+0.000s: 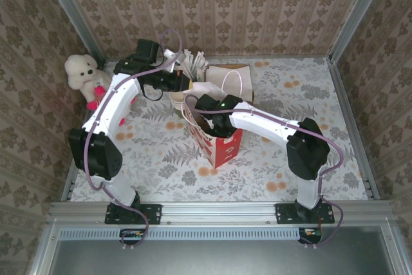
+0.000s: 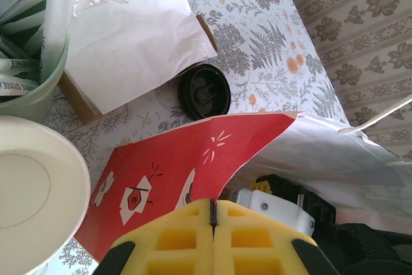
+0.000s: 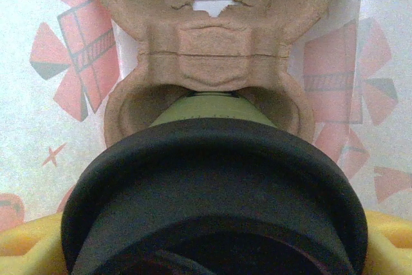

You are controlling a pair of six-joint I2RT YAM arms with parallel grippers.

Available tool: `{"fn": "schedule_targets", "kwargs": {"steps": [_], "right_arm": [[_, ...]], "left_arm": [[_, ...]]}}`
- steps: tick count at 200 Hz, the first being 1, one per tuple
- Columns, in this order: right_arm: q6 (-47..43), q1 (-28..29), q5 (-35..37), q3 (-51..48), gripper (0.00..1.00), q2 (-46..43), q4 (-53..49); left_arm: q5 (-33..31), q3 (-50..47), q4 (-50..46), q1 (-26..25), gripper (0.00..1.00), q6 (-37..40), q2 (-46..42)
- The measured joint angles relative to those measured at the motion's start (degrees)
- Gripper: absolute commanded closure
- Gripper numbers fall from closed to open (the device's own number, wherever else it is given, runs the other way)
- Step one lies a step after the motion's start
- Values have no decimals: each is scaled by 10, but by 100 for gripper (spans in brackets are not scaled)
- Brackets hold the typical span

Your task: Pack the takeout coffee

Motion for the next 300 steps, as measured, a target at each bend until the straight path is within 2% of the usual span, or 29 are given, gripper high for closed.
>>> {"fn": "schedule_targets", "kwargs": {"steps": [300], "right_arm": [[-2,0,4,-37,63,-12,45]], "left_arm": [[2,0,0,0,100,0,0]]}}
